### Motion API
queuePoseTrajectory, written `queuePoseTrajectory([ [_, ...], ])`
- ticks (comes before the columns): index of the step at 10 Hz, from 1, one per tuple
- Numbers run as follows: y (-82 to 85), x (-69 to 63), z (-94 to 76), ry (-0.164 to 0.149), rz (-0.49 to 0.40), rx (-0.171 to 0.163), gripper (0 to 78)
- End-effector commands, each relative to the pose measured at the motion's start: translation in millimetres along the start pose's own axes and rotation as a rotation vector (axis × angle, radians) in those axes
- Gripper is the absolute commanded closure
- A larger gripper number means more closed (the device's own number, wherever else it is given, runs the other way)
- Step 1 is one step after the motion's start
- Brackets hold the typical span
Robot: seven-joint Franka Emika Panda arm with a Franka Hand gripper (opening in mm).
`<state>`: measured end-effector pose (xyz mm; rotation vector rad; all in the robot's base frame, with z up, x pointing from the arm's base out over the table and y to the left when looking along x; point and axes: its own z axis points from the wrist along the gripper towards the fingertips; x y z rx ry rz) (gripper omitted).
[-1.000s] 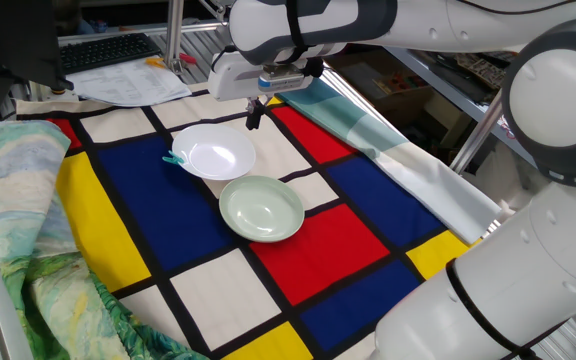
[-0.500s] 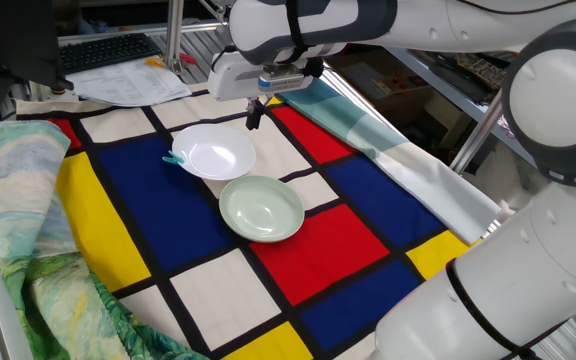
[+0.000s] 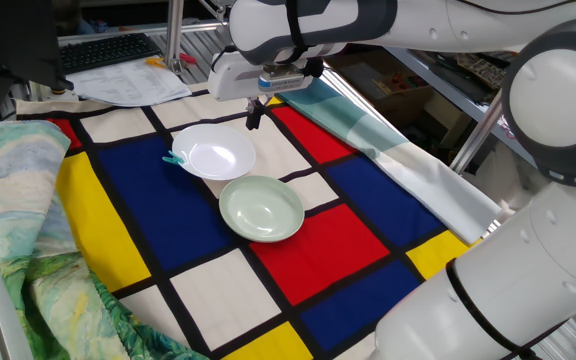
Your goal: Use a clamp
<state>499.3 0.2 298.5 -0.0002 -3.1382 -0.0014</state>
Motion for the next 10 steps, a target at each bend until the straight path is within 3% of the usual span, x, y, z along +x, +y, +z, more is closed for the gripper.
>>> queuePoseTrajectory([
  [1,0.0,0.0,0.0,0.064,-0.014,-0.098,77.6],
  [2,0.0,0.0,0.0,0.064,-0.022,-0.051,77.6],
  [3,0.0,0.0,0.0,0.064,-0.024,-0.039,77.6],
  [6,2.4,-0.6,-0.7,0.070,-0.018,-0.052,77.6],
  [10,27.1,-11.4,-5.5,0.073,0.017,-0.055,77.6],
])
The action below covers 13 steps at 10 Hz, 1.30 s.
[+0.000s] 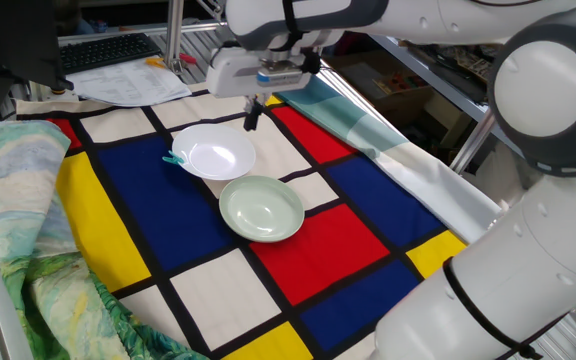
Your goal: Use a clamp
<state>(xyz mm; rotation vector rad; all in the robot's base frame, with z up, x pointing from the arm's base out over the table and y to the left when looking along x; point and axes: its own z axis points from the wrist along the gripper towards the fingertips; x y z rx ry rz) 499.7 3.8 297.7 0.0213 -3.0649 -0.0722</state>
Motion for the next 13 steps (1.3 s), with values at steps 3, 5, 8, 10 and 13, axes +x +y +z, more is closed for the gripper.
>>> queuePoseTrajectory([
  [3,42.8,-34.7,1.2,-0.002,0.042,-0.008,77.6],
  [5,47.6,-52.5,5.1,-0.003,0.039,-0.008,77.6],
  [8,55.6,-69.8,15.9,-0.009,0.030,-0.006,77.6],
  [10,56.7,-75.4,16.6,-0.008,0.038,-0.001,77.6],
  [13,56.9,-76.4,16.6,-0.008,0.035,0.000,77.6],
])
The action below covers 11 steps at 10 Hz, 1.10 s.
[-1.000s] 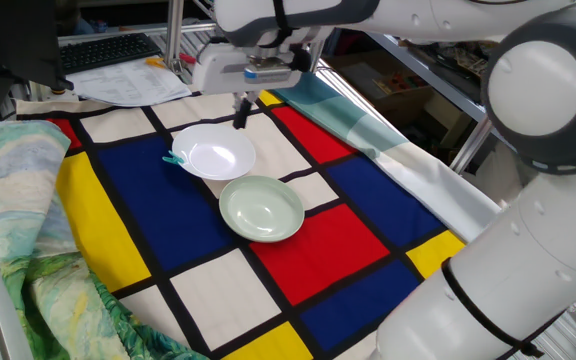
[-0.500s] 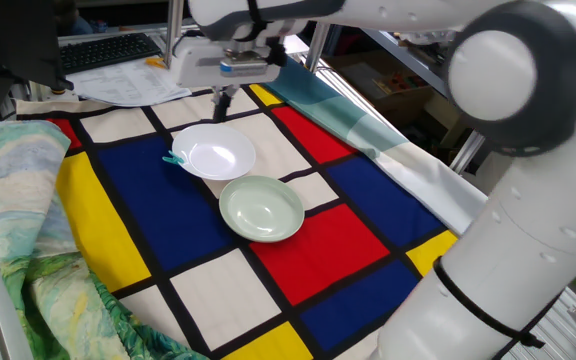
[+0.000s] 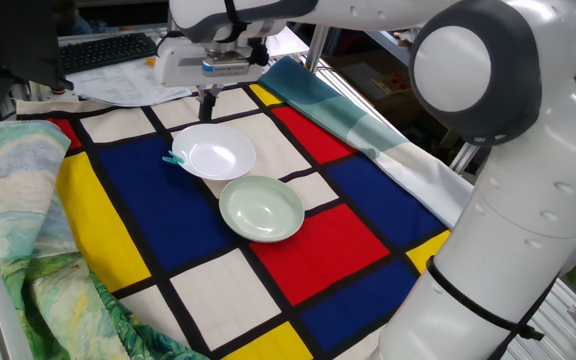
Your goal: Use a clamp
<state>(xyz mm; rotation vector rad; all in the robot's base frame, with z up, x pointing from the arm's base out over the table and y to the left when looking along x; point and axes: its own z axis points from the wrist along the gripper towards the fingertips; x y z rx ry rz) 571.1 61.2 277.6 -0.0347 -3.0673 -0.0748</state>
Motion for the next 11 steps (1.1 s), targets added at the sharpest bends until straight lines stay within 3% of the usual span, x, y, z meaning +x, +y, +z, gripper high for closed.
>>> queuePoseTrajectory([
  [1,1.5,-2.7,-0.5,-0.005,0.007,0.003,77.6],
  [8,1.5,-2.7,-0.5,-0.006,0.095,0.012,77.6],
  [10,1.5,-2.7,-0.5,-0.007,0.093,0.012,77.6],
  [11,1.5,-2.7,-0.5,-0.008,0.075,0.030,77.6],
])
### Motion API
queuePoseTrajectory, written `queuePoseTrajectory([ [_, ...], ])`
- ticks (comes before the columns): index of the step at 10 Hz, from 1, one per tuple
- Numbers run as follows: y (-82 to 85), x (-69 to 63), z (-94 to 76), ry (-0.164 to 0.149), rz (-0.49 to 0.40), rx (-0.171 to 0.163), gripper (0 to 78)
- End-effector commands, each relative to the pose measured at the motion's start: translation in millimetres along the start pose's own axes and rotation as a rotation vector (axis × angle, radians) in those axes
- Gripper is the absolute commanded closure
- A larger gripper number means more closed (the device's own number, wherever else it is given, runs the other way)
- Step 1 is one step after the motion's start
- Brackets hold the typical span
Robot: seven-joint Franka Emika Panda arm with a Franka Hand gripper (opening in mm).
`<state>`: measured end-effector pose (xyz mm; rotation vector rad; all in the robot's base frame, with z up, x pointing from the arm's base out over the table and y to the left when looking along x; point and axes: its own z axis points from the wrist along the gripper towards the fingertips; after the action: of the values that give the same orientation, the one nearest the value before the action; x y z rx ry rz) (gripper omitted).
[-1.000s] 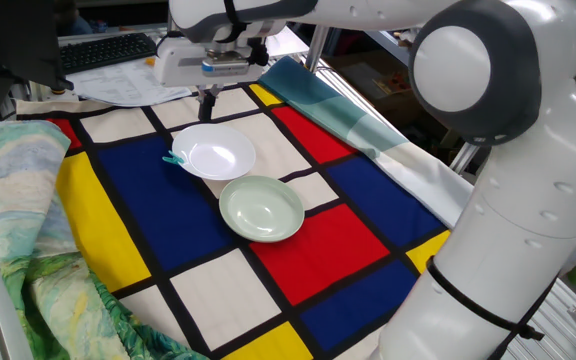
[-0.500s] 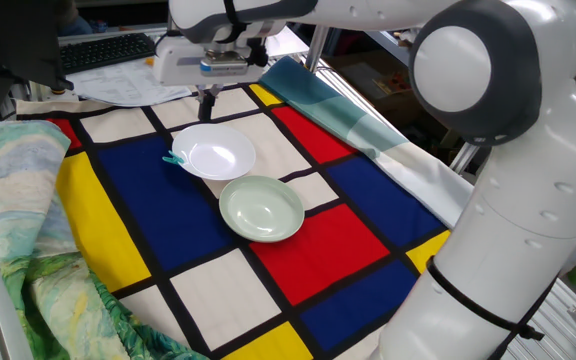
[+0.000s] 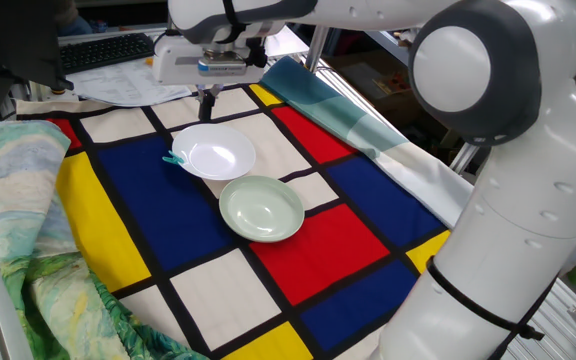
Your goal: Use a clamp
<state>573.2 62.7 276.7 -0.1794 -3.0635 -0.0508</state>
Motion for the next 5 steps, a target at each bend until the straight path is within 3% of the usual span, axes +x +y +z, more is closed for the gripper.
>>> queuePoseTrajectory([
  [1,0.1,-0.6,-1.4,-0.010,-0.020,0.035,77.6],
  [5,16.0,-14.7,24.9,-0.020,0.004,0.033,77.6],
])
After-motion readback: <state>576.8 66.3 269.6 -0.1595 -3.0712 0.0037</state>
